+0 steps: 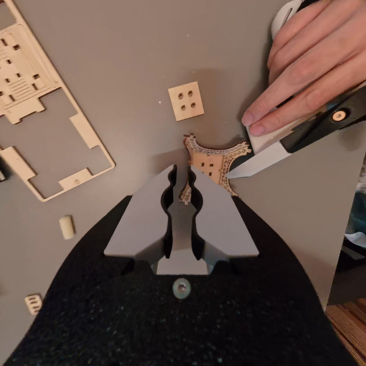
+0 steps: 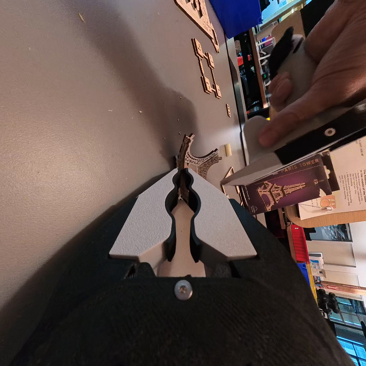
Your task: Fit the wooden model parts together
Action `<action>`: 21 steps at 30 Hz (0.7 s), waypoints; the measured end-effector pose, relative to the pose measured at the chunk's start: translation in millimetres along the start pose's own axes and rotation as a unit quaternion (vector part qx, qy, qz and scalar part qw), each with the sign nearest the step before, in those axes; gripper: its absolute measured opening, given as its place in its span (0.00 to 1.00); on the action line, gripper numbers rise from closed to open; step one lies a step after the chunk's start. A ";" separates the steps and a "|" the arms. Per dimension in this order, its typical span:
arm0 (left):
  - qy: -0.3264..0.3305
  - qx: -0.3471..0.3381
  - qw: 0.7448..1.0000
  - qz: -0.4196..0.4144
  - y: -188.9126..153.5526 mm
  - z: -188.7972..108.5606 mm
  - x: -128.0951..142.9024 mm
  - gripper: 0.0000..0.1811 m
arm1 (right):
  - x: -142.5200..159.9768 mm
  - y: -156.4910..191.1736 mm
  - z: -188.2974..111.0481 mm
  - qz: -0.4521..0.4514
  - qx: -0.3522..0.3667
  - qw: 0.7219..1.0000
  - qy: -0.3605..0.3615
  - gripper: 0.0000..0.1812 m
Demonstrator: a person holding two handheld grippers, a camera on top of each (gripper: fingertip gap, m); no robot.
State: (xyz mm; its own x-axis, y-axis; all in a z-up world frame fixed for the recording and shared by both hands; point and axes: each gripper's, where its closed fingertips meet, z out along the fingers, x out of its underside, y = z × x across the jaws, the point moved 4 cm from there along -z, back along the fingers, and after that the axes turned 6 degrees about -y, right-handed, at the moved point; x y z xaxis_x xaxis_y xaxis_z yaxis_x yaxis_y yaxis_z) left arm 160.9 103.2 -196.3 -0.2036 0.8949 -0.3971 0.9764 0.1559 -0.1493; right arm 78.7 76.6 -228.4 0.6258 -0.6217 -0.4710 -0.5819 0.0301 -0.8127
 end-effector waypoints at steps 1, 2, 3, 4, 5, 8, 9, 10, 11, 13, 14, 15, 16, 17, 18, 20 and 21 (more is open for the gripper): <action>0.004 -0.012 1.000 0.005 1.7 -3.0 1.5 0.04 | 0.1 0.1 -0.1 0.000 0.000 1.000 0.000 0.01; 0.012 -0.019 1.000 0.013 1.6 -4.4 2.9 0.03 | 0.1 0.1 -0.1 0.000 0.000 1.000 -0.001 0.01; 0.020 -0.024 0.999 0.022 0.3 -4.2 3.9 0.03 | 0.1 0.2 -0.3 0.000 -0.001 1.000 -0.001 0.00; 0.028 -0.029 0.999 0.033 -1.3 -3.0 4.2 0.03 | 0.2 0.2 -0.3 0.000 -0.001 1.000 -0.002 0.00; 0.037 -0.036 0.998 0.046 -2.4 -1.3 4.3 0.03 | 0.2 0.2 -0.4 0.001 -0.001 1.000 -0.002 0.00; 0.064 -0.057 0.993 0.083 -3.0 5.8 4.7 0.01 | 0.4 0.4 -0.6 0.001 0.000 1.000 -0.003 0.01; 0.072 -0.051 0.992 0.089 -4.9 8.5 5.7 0.00 | 0.4 0.4 -0.7 0.001 0.000 1.000 -0.003 0.01; 0.081 -0.041 0.992 0.092 -7.1 10.8 6.9 0.00 | 0.6 0.4 -0.8 0.001 0.000 1.000 -0.003 0.01; 0.086 -0.032 0.991 0.095 -9.2 12.7 7.6 0.00 | 0.6 0.5 -0.8 0.001 0.000 1.000 -0.003 0.01; 0.092 -0.010 0.992 0.091 -14.2 14.8 8.1 0.01 | 0.8 0.6 -0.8 0.002 0.000 1.000 -0.003 0.01; 0.090 -0.016 0.992 0.092 -12.5 15.3 6.8 0.02 | 0.9 0.7 -0.9 0.002 0.000 1.000 -0.003 0.01; 0.092 -0.022 0.991 0.093 -10.7 15.5 6.5 0.03 | 1.0 0.7 -0.9 0.002 -0.001 1.000 -0.003 0.00; 0.095 -0.027 0.990 0.095 -8.9 16.0 6.5 0.04 | 1.0 0.7 -0.8 0.003 -0.001 1.000 -0.003 0.00; 0.097 -0.035 0.990 0.097 -6.8 16.4 6.3 0.07 | 1.1 0.7 -0.8 0.003 -0.001 1.000 -0.004 0.01; 0.100 -0.038 0.990 0.097 -5.9 17.0 6.6 0.09 | 1.2 0.8 -0.8 0.003 -0.001 1.000 -0.004 0.01; 0.104 -0.027 0.989 0.099 -7.7 19.4 7.9 0.04 | 1.4 1.0 -0.8 0.003 -0.001 1.000 -0.004 0.00; 0.105 -0.021 0.989 0.101 -9.1 20.7 8.4 0.02 | 1.5 0.9 -0.7 0.003 -0.001 1.000 -0.003 0.00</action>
State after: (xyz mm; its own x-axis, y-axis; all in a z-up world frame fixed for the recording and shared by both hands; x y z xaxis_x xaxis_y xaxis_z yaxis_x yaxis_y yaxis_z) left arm 148.8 100.6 -217.0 0.0103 0.9762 -0.2165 0.9987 -0.0209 -0.0468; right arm 78.7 75.1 -229.7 0.6260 -0.6163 -0.4778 -0.5860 0.0324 -0.8096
